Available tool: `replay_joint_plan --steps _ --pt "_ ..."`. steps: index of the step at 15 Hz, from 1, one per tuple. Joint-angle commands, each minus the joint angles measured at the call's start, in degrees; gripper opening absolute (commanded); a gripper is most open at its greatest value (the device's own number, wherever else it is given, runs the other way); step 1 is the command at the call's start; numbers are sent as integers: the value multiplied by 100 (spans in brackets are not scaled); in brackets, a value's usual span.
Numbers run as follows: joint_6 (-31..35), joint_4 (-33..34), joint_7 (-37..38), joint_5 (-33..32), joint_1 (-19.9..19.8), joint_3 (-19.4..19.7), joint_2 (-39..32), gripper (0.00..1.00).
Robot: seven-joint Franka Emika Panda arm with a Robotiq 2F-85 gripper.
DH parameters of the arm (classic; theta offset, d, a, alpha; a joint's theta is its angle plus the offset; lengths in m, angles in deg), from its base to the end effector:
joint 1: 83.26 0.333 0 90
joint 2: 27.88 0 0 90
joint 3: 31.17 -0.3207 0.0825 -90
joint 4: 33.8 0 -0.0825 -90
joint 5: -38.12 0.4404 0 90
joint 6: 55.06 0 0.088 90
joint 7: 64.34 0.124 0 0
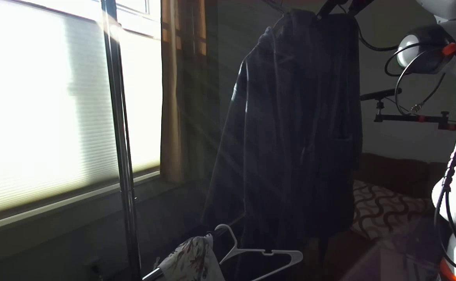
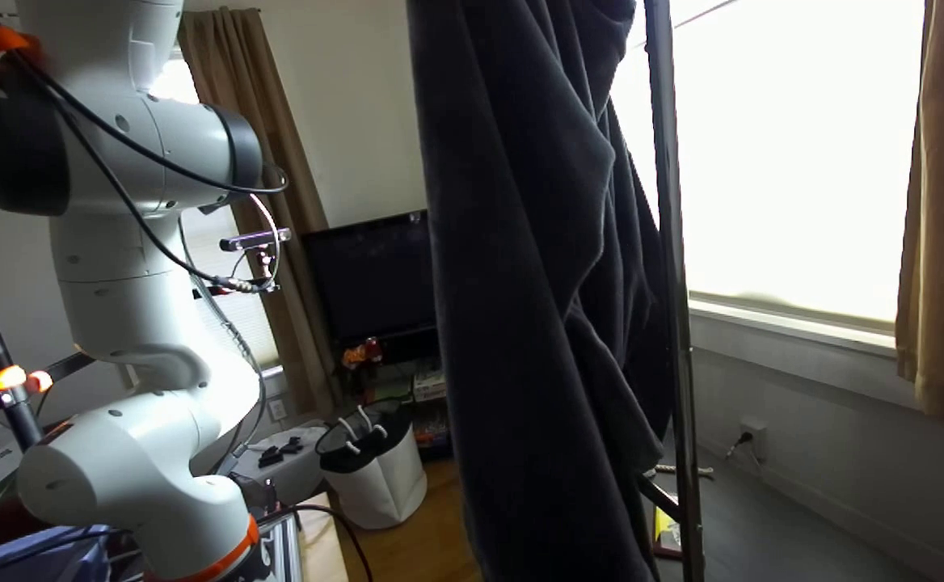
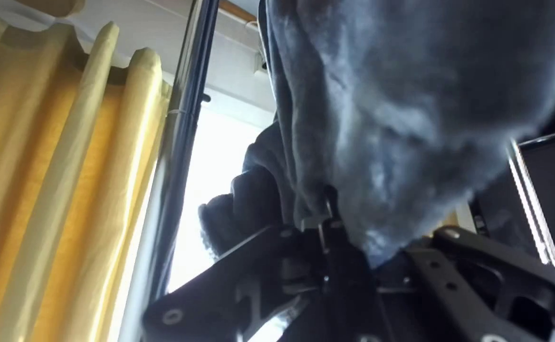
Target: Place the robe on the right end of the rail
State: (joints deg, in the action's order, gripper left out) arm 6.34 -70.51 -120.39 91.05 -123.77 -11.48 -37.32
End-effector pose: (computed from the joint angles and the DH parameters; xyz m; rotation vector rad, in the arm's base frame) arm 0.3663 -0.3248 0.9440 -2.7086 -0.7114 -1.0302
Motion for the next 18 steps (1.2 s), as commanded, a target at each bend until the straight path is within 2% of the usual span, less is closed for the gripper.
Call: replay_joint_plan --steps 1,2,3,4,6,10,16,18 --pt "110 -452 288 973 -733 289 506 3" --pt "104 -374 401 1247 -1052 256 465 3" --pt "211 -653 385 1366 -1058 438 634 3" --pt "147 -559 460 1605 -1376 425 587 3" --pt "-113 -582 335 1621 -1648 563 600 3" --pt "-208 -885 323 1036 -1734 820 648 3" --pt "-96 -1208 392 204 -1553 776 541 3" --pt "-57 -1273 433 -49 -1632 870 459 3"
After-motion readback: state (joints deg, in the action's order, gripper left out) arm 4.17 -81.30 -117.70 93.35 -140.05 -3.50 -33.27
